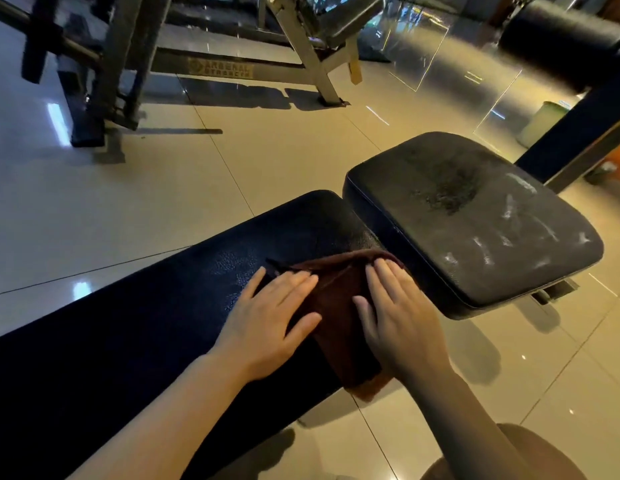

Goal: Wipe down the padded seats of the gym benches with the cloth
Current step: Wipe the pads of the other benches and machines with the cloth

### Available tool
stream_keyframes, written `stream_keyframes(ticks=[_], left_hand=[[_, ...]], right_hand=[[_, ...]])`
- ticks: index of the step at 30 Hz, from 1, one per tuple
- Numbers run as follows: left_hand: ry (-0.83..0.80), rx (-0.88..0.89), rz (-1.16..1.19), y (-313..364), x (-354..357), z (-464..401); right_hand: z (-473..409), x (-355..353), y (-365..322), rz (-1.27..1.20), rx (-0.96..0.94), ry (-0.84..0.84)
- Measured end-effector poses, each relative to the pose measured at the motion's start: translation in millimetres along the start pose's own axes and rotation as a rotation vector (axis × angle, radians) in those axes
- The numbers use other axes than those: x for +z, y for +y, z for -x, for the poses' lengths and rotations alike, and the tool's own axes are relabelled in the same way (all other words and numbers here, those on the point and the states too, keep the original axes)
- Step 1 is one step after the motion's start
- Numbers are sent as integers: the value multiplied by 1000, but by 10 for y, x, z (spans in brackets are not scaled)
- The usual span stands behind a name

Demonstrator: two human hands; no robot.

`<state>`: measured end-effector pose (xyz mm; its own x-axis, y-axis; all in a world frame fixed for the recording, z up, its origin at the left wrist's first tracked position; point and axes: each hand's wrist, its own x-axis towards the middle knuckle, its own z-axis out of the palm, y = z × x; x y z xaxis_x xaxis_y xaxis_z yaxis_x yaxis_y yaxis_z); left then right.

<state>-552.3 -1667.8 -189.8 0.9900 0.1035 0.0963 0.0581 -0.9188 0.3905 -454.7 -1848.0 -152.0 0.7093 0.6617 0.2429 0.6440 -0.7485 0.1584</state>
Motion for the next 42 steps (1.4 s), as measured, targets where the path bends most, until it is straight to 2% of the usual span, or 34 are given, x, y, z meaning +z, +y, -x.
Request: stream_keyframes(ticks=[6,11,14,17,19,23,25,28,31,34,37,42], left_hand=[[97,-50,-12,-167,147,659],[213,-76,-6,-109,71,675],[300,-137,-3,8,-33,409],[230,-242,99,187,-169,61],[170,-316,149,314,-189,-160],[259,-564,495,476,-213,-430],[254,-653,577,471,-222,-483],[244,-621,546,412,-257,-504],[324,-534,613,359,-330,-479],[262,-461,684,388,-402,-461],[169,-488,664,423,-390,-487],[243,-479,594,413,-411,-573]], right_hand=[[-255,20,-215,-144,-246,-84],[-73,44,-240,-281,-277,79],[-7,-4,-185,-409,-158,228],[182,-41,-71,-440,69,297],[360,-37,72,-409,164,271],[571,-51,288,-529,351,142],[589,-65,313,-569,373,88],[569,-109,340,-647,432,77],[561,-147,360,-679,501,95],[592,-155,365,-683,521,84],[663,-138,321,-717,506,9],[615,-216,379,-685,607,2]])
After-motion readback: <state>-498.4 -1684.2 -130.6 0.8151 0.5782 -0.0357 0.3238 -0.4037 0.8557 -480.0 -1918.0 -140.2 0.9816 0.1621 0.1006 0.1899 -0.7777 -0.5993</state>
